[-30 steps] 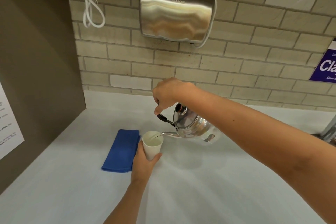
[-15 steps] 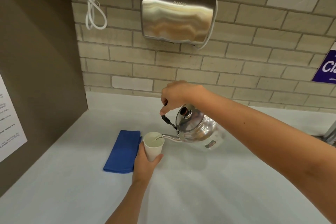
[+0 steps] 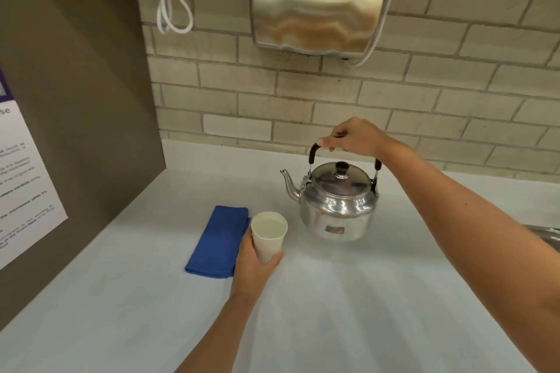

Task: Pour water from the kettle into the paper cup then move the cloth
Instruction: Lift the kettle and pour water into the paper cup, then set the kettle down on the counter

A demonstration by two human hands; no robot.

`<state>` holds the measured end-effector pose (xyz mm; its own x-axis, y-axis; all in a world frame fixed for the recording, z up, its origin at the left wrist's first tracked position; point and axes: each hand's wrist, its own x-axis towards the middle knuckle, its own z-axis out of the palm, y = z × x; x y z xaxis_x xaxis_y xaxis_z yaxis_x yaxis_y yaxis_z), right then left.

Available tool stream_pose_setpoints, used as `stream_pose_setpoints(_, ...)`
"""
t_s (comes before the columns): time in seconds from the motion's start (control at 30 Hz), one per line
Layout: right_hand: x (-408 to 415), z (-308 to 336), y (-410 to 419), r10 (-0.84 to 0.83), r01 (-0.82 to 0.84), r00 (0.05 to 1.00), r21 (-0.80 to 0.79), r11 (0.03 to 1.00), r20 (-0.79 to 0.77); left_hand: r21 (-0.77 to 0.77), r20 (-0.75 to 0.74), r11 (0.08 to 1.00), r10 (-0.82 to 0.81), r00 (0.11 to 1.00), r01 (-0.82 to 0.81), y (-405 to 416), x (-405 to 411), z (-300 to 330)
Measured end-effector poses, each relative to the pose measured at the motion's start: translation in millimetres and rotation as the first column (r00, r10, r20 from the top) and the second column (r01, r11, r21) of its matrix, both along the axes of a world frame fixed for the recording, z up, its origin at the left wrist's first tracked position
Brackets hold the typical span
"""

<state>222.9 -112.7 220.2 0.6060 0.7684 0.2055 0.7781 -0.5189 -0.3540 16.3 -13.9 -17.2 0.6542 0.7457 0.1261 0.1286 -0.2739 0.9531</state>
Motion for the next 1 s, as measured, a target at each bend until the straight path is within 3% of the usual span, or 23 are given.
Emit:
stream_pose_setpoints(0.23,24,-40,37,-0.015,0.030,0.995,0.149,0.988,-0.099,-0.015,0.010,1.000,-0.010,1.000,0.010,3,-1,-9)
stream_pose_setpoints(0.6,32,-81,94,-0.022,0.030,0.992,0.068,0.997,-0.124,0.013,-0.008,1.000,0.009,1.000,-0.009,4,0,-12)
stream_pose_setpoints(1.0,38,-85,99,-0.038,0.042,0.994,0.037,0.998,-0.104,0.019,-0.013,1.000,0.020,1.000,-0.019,5,1,-15)
